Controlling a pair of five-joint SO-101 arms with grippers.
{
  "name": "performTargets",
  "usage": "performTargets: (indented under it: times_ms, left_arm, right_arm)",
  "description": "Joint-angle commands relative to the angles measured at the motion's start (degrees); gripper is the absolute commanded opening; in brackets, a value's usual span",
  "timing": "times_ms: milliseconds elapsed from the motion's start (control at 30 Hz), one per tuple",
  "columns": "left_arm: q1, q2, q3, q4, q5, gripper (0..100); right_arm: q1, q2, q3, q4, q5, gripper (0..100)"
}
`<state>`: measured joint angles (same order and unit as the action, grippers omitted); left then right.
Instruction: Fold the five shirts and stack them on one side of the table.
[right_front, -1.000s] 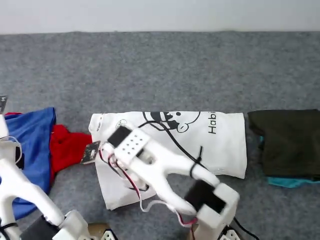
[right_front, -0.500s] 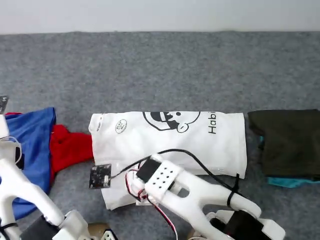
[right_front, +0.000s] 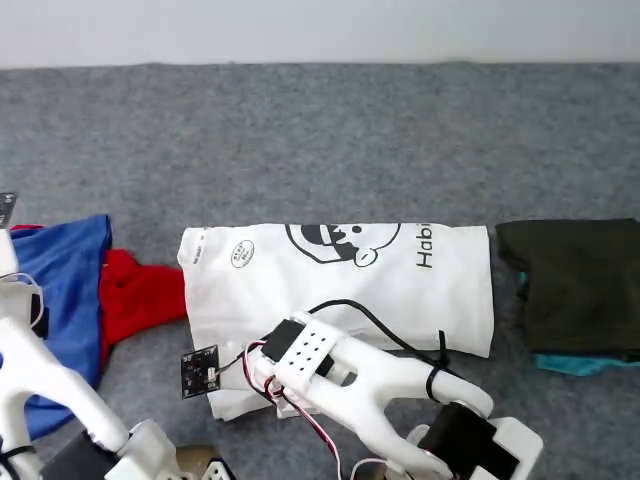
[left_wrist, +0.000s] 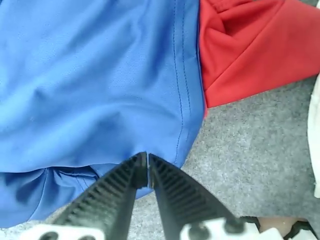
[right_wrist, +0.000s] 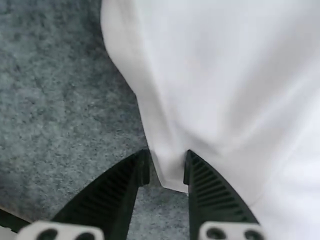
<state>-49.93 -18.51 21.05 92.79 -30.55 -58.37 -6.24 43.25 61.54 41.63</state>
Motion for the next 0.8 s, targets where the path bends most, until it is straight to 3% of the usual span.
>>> performTargets:
  times_ms: [0,167,467,767]
  left_arm:
    - [-0.26,-2.11,-0.31,-0.53,-0.44,1]
    - [-0.26,-2.02,-0.31,-0.62,-0.44,1]
    - [-0.26,-2.02,-0.31,-0.70,-0.44,1]
    - [-0.26,-2.02,-0.31,-0.79,-0.44,1]
  right_arm:
    - [-0.84,0.22,-1.14,-0.13,0.62,12.1]
    - [-1.01,0.48,-1.14,-1.36,0.62,0.6]
    - [-0.75,-0.13,-2.02,-1.01,0.44,1.1]
    - [3.82,-5.67,-10.46,6.99,0.18,1.1]
